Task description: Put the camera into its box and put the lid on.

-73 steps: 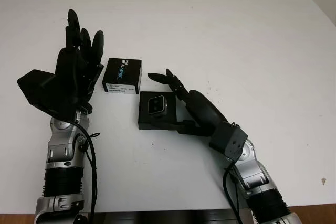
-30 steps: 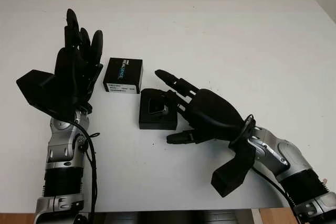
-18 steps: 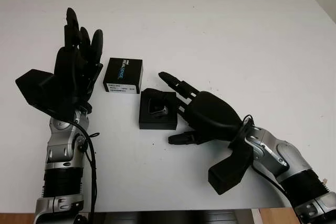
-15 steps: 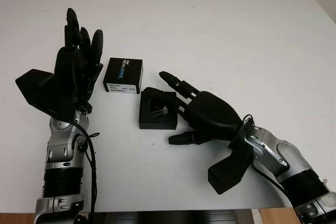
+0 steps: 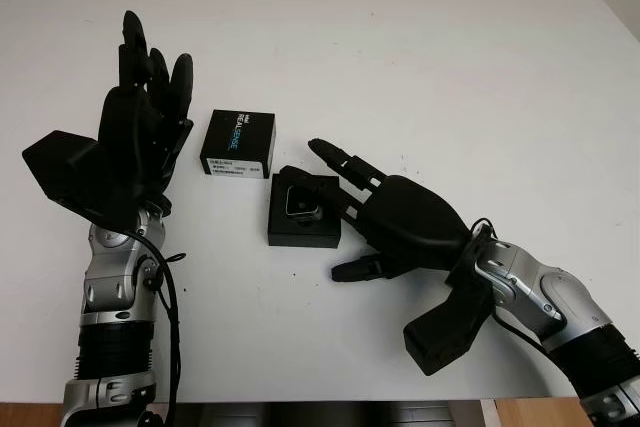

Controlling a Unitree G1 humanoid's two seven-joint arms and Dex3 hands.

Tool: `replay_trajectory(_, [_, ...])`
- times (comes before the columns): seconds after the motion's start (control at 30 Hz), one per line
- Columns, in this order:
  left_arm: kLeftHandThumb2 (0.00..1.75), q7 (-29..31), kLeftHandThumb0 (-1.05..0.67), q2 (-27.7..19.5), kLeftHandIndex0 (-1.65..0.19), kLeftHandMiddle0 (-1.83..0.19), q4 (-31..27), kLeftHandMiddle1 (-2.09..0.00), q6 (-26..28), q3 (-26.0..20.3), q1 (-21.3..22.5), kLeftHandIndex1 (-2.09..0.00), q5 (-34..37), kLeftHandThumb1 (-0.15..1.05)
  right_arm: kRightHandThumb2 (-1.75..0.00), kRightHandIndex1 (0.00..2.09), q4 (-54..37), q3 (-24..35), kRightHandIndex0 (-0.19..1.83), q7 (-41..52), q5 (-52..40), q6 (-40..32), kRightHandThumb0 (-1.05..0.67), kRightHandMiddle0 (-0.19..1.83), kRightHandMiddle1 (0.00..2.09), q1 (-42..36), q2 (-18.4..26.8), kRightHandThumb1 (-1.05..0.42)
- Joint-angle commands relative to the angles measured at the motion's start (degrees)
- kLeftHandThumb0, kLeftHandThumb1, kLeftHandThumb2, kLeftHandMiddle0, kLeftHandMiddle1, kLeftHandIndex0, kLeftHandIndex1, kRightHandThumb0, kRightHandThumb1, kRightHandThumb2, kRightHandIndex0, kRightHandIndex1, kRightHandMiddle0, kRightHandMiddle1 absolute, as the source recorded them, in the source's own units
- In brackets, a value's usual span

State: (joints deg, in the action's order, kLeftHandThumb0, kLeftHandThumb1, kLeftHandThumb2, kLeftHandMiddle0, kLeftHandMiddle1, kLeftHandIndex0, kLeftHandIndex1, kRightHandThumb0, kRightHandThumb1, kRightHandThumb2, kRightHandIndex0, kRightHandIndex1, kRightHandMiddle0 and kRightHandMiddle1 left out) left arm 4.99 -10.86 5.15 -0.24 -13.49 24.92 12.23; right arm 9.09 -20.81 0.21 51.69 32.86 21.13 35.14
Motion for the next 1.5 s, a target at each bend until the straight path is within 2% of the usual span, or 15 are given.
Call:
replay_trajectory(0.0, [0.35,0.0,-0.67,0.0,0.19,0.19,-1.5,0.0,0.1,-0.2,-1.0,0.0,0.4,1.05,-0.59,0.03,0.6,-0.8,-0.18,0.8,0.4,0.3,-0.84,0.11,0.18,-2.9,2.1,-1.05])
replay_trajectory(0.33, [0.34,0.0,-0.68,0.0,0.19,0.19,-1.6,0.0,-0.2,-0.4,-1.3,0.0,0.3,1.05,-0.55,0.03,-1.7,-0.4,-0.18,3.5,-0.1,0.1,-0.84,0.21,0.14,-4.8,4.3,-1.05])
replay_trajectory(0.57, [0.34,0.4,-0.68,0.0,0.19,0.19,-1.5,0.0,-0.1,-0.4,-1.3,0.0,0.6,1.05,-0.56,0.02,-1.9,0.1,-0.19,3.1,0.3,-0.8,-0.85,0.19,0.1,-4.4,3.3,-1.05])
replay_trajectory(0.73, [0.35,0.0,-0.68,0.1,0.19,0.19,-1.1,0.0,-0.4,-0.2,-1.1,0.0,0.0,1.05,-0.6,0.0,-0.1,1.4,-0.19,0.3,-3.1,-1.3,-0.82,-0.09,0.01,-3.3,0.9,-1.05])
replay_trajectory(0.9, [0.35,-0.3,-0.69,0.0,0.19,0.19,-0.8,0.0,-0.1,0.0,-0.8,0.0,-0.4,1.05,-0.59,0.02,5.3,5.4,-0.19,-4.6,-15.3,0.9,-0.78,-0.18,0.02,-0.6,-5.1,-1.05])
replay_trajectory(0.93, [0.36,-0.3,-0.68,0.0,0.19,0.19,-0.8,0.0,0.2,0.0,-0.7,0.0,-0.3,1.05,-0.59,0.02,6.0,6.3,-0.18,-4.0,-18.1,0.7,-0.77,-0.18,0.03,0.3,-6.2,-1.05])
replay_trajectory(1.0, [0.37,0.2,-0.66,-0.2,0.19,0.19,-0.4,0.0,0.2,-0.2,-0.5,0.0,0.1,1.05,-0.6,0.01,7.2,9.1,-0.19,0.8,-29.9,-2.6,-0.73,-0.19,0.01,2.2,-9.9,-1.05])
replay_trajectory(1.1, [0.37,1.8,-0.65,-1.3,0.19,0.19,0.7,0.0,-1.0,-0.2,-0.1,0.0,0.0,1.05,-0.62,0.0,7.1,12.2,-0.19,6.0,-39.5,-8.1,-0.73,-0.19,0.01,4.2,-12.7,-1.05])
replay_trajectory(1.27, [0.4,5.9,-0.61,-4.2,0.15,0.15,3.3,-0.04,-3.0,-0.6,1.0,-0.03,0.0,1.05,-0.7,0.05,8.5,15.9,-0.11,7.9,-44.4,-12.3,-0.72,-0.12,0.06,7.8,-14.7,-1.05])
replay_trajectory(1.4, [0.28,6.9,-0.6,-7.2,0.04,0.0,5.4,-0.1,-3.9,-0.4,2.8,-0.08,-1.7,1.05,-0.71,0.06,10.8,19.3,-0.09,11.5,-51.1,-15.3,-0.74,-0.1,0.06,9.8,-16.3,-1.05])
replay_trajectory(1.47, [0.22,6.4,-0.59,-10.1,-0.03,-0.11,7.7,-0.14,-6.1,0.6,3.9,-0.12,-5.9,1.05,-0.68,0.05,11.5,20.7,-0.1,12.8,-53.7,-17.2,-0.77,-0.11,0.06,10.1,-16.9,-1.05])
